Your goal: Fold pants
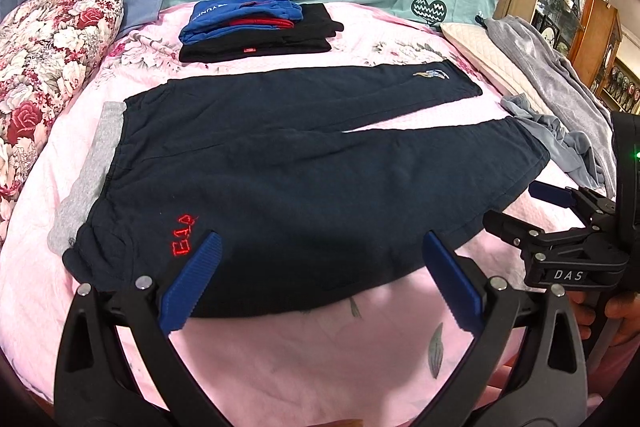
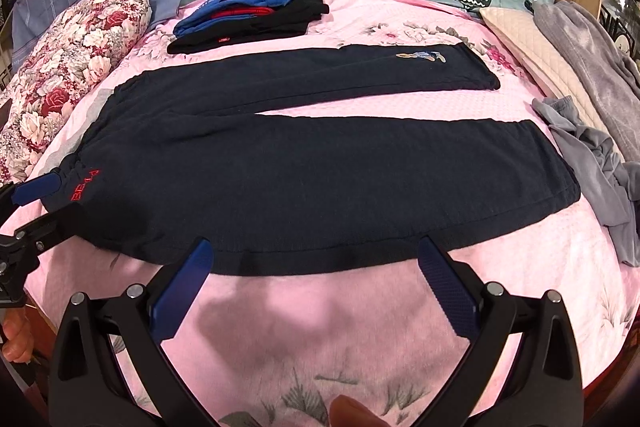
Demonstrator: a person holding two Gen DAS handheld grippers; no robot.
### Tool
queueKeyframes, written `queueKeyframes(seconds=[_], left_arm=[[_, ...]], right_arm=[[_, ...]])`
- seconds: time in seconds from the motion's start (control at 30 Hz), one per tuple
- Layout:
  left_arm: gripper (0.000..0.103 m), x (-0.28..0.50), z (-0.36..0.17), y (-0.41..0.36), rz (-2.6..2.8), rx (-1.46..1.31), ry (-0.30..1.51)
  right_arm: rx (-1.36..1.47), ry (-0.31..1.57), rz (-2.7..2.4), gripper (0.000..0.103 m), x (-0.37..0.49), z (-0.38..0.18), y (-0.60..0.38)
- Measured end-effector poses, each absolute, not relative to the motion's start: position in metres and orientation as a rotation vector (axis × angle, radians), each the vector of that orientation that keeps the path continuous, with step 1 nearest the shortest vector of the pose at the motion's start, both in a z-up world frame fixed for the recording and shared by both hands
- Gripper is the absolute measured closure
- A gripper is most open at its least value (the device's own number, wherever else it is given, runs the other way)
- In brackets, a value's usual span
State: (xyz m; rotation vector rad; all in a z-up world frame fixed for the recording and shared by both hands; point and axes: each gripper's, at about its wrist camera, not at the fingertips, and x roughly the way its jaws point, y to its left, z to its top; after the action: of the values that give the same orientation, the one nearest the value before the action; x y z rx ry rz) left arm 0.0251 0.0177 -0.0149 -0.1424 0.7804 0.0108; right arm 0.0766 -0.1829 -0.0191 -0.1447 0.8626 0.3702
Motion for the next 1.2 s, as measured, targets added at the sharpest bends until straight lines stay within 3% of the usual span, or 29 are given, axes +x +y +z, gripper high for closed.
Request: queueKeyframes(seconds=[0.27,0.63,0.7,0.87,0.93,1.07,1.13,1.2], left_arm=[[0.002,0.035,-0.007,0.053,0.017,-0.154,0.784],[0.002,0.092,0.022,0.193,0.139,-0.041,0.788],[0.007,0.117,0.023,0.213,0.11,-0.006,0.818],[0.031,0.188,0.019,0.238,-0.066,0.07,0.915],[0.034,0.209,0.013,0.24,-0.13,0.096,0.943],[0.034,0.243,-0.01,0.238,-0.251,0.155,1.02],[0.034,0.258,-0.023,0.24,-0.297,0.171,1.066],[0.034,0.268,-0.035,0.243,-0.333,0.174,1.108]], right_arm=[[-0.208,0.861,0.385,0.001,0.087,-0.017,-0.171],[-0.411,0.932,0.83,0.001,0.123,-0.006,-0.101],[-0.451,0.907,0.889,0.001,0.132,0.0,-0.09],[-0.561,0.865,1.014,0.001,0.185,0.017,-0.056],[-0.624,0.844,1.016,0.001,0.211,0.017,-0.035],[-0.684,0.859,1.074,0.017,0.26,0.003,-0.001],[-0.727,0.847,1.093,0.034,0.281,-0.01,0.014],[-0.747,0.862,1.115,0.039,0.3,-0.02,0.027]])
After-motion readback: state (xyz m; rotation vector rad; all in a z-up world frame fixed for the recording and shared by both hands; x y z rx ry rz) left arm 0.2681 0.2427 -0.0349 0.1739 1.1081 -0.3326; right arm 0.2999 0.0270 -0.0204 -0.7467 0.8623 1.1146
